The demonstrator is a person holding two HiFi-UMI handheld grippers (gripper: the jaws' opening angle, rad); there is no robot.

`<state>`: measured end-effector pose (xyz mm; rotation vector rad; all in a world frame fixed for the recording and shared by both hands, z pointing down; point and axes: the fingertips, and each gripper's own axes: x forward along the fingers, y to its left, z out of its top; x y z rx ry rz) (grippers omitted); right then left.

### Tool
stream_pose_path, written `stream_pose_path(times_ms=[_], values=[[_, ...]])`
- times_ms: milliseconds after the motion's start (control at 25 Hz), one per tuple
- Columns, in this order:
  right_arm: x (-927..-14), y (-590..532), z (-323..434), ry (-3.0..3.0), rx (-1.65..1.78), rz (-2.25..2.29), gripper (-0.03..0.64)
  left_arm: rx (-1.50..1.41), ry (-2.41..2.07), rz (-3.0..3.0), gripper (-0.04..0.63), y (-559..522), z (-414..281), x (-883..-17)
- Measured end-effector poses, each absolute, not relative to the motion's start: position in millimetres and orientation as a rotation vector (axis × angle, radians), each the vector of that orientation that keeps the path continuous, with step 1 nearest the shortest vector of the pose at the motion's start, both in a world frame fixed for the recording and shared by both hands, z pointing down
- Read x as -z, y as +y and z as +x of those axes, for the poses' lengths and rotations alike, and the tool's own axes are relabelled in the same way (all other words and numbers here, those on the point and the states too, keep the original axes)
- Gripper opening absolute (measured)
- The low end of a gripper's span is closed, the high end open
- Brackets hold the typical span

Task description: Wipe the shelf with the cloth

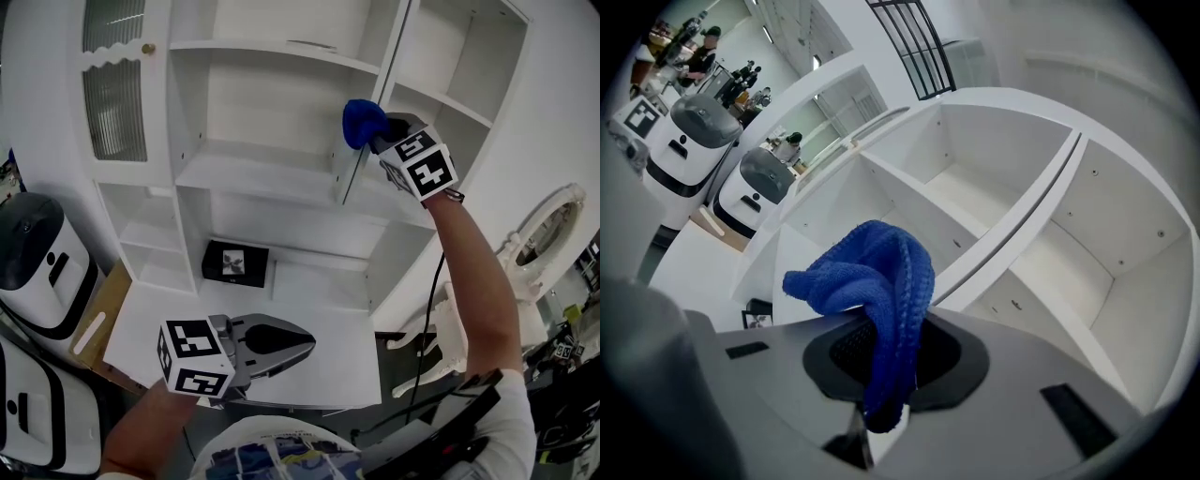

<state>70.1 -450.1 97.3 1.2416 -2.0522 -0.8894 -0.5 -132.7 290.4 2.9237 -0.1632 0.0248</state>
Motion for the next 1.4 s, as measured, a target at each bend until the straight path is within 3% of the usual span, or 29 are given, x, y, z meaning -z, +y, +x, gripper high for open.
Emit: stream_pose_path(times_ms=[720, 1400], values=[[-14, -449, 72, -2.026, 1.016, 1.336, 0.067, -0.034, -0.160, 2.922, 0.012, -135, 5, -290], [-90, -426, 137, -2.078, 0.900, 1.352, 0.067, -0.048, -0.081, 2.903, 0.012, -139, 31, -295]])
